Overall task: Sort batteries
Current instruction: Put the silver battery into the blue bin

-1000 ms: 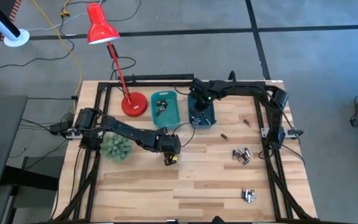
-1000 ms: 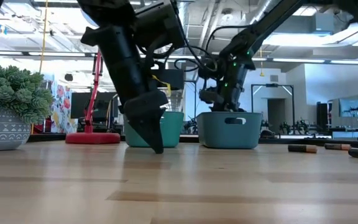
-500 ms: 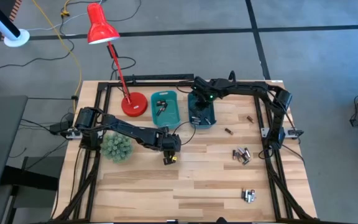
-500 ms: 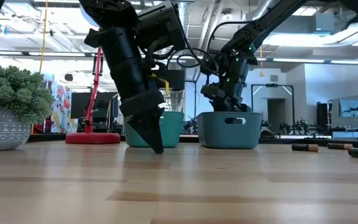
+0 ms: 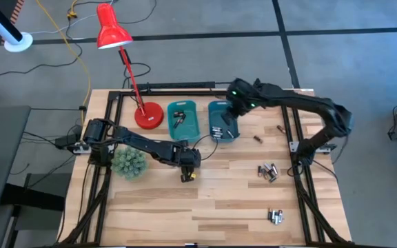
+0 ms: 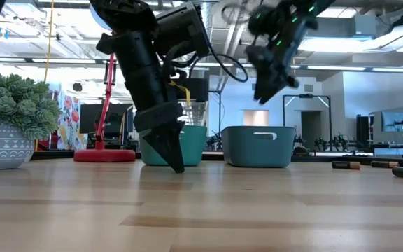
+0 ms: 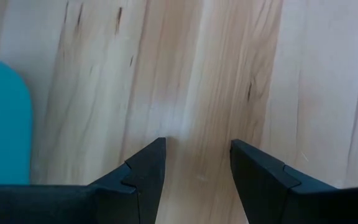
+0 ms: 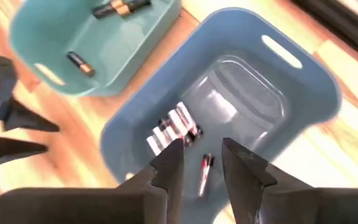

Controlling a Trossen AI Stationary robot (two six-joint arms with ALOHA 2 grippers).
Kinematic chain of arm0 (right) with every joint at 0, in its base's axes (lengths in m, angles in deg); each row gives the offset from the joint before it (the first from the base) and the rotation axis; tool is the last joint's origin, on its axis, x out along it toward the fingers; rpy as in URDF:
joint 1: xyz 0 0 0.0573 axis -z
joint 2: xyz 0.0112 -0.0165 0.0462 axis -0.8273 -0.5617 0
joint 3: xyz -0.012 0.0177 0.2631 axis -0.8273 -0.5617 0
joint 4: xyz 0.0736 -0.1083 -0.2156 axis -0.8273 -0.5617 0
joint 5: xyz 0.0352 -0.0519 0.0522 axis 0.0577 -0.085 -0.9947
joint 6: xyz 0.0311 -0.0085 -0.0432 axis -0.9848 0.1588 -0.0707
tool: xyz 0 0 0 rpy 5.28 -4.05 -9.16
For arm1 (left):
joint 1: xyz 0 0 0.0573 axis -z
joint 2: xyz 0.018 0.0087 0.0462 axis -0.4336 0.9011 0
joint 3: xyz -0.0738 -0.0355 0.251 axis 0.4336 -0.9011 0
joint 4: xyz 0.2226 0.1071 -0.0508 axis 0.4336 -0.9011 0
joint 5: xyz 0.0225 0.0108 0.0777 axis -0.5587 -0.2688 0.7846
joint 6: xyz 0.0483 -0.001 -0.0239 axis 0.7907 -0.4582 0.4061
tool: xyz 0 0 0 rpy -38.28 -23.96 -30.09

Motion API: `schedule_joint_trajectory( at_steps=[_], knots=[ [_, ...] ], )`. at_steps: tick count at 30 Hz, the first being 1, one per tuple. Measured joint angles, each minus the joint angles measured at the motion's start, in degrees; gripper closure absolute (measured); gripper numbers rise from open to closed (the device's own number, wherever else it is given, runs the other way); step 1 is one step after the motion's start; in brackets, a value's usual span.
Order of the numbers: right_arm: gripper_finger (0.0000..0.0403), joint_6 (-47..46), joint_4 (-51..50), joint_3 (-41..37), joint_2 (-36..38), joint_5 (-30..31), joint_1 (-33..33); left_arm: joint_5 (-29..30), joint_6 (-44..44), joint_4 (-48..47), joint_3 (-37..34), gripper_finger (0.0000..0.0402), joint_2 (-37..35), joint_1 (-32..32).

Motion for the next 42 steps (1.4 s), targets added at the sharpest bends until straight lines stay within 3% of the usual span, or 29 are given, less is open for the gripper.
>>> schedule_joint_trajectory(
  at_steps=[8,17,22,30,37,42],
  knots=[
    [0.0286,-9.9,0.4,-11.2,17.6,3.7,-9.3,0.7,-1.6,-4.5,3.1,0.0230,0.2,1.4],
    [0.0286,-24.1,-0.2,-21.1,29.5,9.7,-27.4,0.4,-9.3,-19.6,12.2,0.0230,0.2,2.6],
    [0.0286,-31.4,-0.2,-24.8,31.3,13.8,-38.6,1.3,-16.0,-25.9,15.6,0.0230,-0.9,5.9],
    [0.0286,-38.7,2.0,-29.1,31.0,18.7,-53.3,6.3,-29.0,-22.9,9.8,0.0230,-9.0,19.2],
    [0.0286,-39.4,5.8,-29.4,27.9,20.1,-57.7,9.7,-40.1,-13.9,4.2,0.0230,-11.5,30.2],
    [0.0286,-39.5,11.3,-29.4,24.8,20.4,-57.7,10.3,-41.1,-3.3,-0.9,0.0230,-11.5,37.0]
  ],
)
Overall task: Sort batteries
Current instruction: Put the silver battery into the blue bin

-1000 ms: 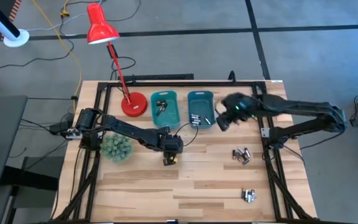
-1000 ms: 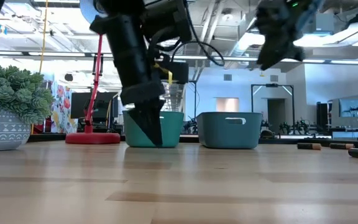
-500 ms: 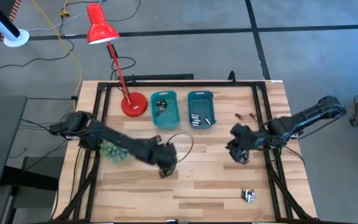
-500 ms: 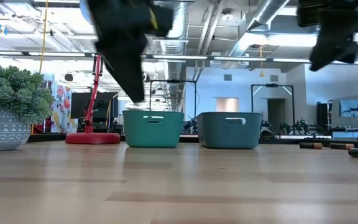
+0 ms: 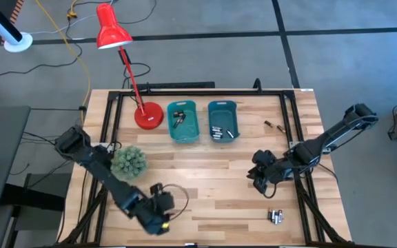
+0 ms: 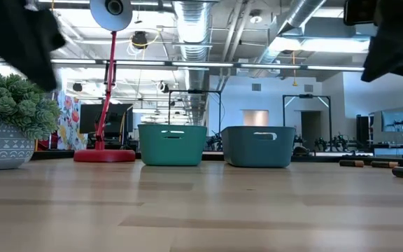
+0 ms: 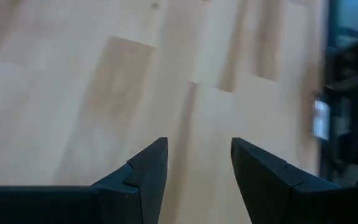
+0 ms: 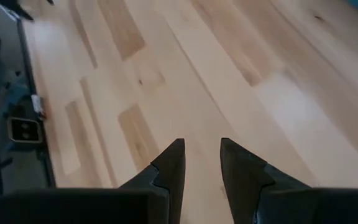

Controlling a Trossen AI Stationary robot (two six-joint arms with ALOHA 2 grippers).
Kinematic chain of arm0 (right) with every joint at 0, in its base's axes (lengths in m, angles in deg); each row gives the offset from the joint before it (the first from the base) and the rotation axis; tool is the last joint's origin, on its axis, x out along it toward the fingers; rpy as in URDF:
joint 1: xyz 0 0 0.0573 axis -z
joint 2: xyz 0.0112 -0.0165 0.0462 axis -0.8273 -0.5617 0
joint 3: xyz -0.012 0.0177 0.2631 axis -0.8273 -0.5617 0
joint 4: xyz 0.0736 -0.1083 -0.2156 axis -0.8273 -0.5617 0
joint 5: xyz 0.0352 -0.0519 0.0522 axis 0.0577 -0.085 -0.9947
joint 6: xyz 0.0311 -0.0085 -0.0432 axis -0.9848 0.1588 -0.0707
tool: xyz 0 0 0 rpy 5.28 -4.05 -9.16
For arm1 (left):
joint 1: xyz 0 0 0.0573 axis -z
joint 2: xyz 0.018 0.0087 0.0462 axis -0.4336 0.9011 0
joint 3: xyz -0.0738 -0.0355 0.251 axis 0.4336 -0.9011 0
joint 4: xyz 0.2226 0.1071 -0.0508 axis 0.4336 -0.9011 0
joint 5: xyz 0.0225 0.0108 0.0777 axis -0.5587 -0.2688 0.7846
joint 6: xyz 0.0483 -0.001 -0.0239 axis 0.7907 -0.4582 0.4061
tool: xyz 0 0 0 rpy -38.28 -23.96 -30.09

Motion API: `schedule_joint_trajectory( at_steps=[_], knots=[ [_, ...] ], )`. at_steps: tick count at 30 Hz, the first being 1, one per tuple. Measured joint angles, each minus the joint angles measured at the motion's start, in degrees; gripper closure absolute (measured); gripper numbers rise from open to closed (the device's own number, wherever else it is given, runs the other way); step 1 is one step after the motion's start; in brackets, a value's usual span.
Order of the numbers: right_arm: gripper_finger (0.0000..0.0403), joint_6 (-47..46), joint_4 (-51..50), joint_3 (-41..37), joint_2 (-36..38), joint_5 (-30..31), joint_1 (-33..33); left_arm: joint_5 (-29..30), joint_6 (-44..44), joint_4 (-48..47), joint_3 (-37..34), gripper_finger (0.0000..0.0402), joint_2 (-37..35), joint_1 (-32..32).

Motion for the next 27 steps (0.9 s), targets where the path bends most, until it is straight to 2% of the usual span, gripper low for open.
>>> schedule_joint_trajectory(
  at_steps=[6,12,16,22,27],
  knots=[
    [0.0286,-3.3,7.3,0.0,-3.9,0.0,0.0,4.2,-2.0,8.2,-5.5,0.0230,0.0,6.1],
    [0.0286,-5.1,15.9,0.0,-8.2,0.0,0.0,4.7,-3.5,13.3,-9.6,0.0230,1.4,9.0],
    [0.0286,-7.0,19.0,0.0,-10.6,-0.1,0.0,4.9,-2.4,16.1,-9.7,0.0230,3.2,9.8],
    [0.0286,-13.0,19.5,0.0,-13.7,-0.1,-0.6,5.0,1.7,25.7,-9.4,0.0230,7.6,10.6],
    [0.0286,-15.7,21.7,0.0,-15.6,-0.3,-2.0,4.6,1.1,32.2,-9.3,0.0230,12.2,11.3]
  ],
)
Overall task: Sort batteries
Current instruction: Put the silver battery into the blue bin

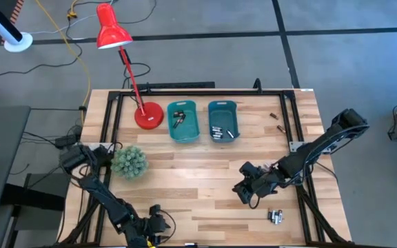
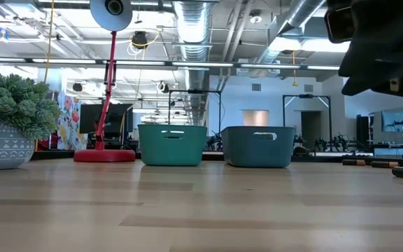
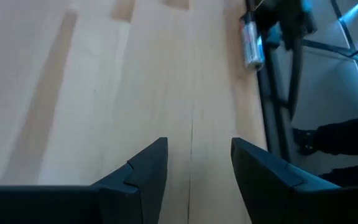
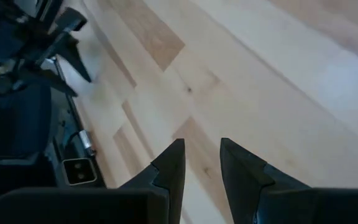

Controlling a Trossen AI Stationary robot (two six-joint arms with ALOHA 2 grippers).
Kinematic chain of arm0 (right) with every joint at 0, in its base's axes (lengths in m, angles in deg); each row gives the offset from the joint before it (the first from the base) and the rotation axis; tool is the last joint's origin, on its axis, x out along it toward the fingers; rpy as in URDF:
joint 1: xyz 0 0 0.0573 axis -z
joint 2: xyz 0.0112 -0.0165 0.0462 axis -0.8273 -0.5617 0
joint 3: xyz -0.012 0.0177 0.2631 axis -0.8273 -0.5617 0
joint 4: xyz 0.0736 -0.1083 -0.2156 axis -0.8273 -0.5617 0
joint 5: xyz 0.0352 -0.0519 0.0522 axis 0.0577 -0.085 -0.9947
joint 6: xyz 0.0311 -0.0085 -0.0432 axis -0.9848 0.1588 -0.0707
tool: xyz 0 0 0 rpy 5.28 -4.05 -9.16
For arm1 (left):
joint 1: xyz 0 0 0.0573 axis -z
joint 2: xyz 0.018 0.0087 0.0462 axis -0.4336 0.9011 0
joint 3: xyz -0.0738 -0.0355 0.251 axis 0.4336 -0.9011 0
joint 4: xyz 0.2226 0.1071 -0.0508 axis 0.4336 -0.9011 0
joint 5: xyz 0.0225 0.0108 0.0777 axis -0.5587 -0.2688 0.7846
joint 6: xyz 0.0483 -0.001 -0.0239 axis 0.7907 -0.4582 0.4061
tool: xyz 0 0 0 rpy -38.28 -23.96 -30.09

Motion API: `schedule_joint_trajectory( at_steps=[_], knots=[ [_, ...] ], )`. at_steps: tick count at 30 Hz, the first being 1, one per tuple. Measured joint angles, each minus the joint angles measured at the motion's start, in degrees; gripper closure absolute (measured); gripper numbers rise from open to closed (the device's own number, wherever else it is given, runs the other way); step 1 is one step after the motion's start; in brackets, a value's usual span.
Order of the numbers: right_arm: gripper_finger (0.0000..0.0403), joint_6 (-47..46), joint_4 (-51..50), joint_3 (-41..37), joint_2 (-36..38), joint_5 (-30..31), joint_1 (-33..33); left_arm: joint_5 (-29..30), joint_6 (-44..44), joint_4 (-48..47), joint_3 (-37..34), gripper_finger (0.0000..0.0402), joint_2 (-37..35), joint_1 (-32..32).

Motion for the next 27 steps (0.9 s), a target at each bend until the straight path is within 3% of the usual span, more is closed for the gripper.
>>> schedule_joint_trajectory(
  at_steps=[7,15,27],
  knots=[
    [0.0286,-1.7,0.5,0.0,-0.4,0.0,-2.3,0.7,-0.1,5.1,0.8,0.0230,2.9,-0.2],
    [0.0286,-1.7,0.5,0.0,-0.4,-0.1,-2.9,0.6,13.1,4.9,8.9,0.0230,9.0,-0.2],
    [0.0286,-1.4,0.7,0.0,-0.4,-0.1,-2.9,2.3,12.9,3.1,12.8,0.0230,11.7,-2.4]
  ],
)
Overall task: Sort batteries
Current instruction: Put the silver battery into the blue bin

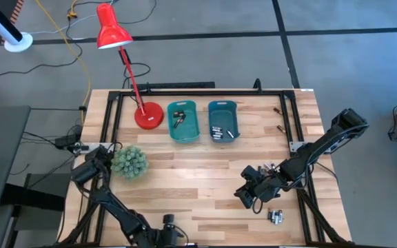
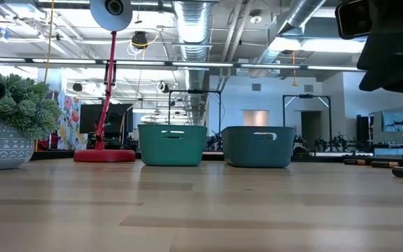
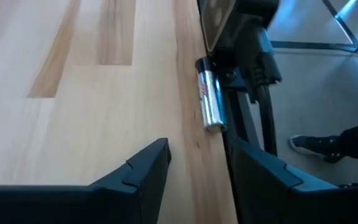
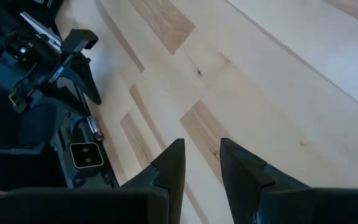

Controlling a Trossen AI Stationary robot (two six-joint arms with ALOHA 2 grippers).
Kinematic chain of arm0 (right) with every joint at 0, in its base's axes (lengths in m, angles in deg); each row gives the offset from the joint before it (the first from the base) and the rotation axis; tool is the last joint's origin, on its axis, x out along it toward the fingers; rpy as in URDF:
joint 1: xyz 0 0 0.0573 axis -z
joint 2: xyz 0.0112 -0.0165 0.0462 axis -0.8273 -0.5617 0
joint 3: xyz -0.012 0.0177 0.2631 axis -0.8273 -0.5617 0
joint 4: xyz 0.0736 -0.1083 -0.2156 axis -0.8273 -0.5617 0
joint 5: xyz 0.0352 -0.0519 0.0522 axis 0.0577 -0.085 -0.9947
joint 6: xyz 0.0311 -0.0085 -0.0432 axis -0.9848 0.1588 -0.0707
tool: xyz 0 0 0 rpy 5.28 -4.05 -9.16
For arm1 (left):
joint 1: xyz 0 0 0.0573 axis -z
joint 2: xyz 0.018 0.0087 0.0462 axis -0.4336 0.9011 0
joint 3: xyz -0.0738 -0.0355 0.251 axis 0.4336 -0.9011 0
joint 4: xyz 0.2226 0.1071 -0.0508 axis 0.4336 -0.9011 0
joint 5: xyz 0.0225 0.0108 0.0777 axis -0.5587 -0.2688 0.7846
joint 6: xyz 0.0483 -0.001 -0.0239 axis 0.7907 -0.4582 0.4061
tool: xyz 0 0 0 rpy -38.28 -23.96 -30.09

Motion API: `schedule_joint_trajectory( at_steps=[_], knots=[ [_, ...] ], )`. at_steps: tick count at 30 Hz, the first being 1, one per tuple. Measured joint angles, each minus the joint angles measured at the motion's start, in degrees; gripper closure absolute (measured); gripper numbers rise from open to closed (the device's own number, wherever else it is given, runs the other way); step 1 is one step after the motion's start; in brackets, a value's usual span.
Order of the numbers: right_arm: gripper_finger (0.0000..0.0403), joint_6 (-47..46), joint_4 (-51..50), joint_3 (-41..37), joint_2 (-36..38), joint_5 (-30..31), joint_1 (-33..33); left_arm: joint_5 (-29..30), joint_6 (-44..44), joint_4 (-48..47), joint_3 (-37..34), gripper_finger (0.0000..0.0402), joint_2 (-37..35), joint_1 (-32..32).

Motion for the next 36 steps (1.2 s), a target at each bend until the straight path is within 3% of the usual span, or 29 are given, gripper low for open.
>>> schedule_joint_trajectory(
  at_steps=[20,36],
  knots=[
    [0.0286,0.4,-0.1,0.0,0.0,0.0,0.0,-4.7,2.8,3.7,-0.1,0.0230,0.1,-2.5],
    [0.0286,0.3,-0.3,0.0,0.0,0.0,0.0,-4.3,6.4,3.9,-0.1,0.0230,0.2,-5.7]
  ],
)
